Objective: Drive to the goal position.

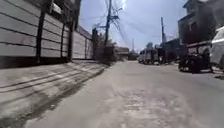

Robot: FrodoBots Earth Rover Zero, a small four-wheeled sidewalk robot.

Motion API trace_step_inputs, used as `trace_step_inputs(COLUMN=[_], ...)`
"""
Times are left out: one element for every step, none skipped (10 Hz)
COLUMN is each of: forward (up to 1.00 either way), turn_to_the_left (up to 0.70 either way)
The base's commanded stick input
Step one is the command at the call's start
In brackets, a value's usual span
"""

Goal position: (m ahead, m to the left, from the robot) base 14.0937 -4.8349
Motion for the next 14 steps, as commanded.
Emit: trace_step_inputs(forward=[1.00, 1.00, 1.00, 1.00, 1.00, 1.00, 1.00, 1.00, 1.00, 1.00, 1.00, 1.00, 1.00, 1.00], turn_to_the_left=[-0.08, 0.01, 0.02, 0.02, 0.02, 0.02, 0.02, 0.02, 0.02, 0.02, 0.02, 0.02, -0.01, -0.15])
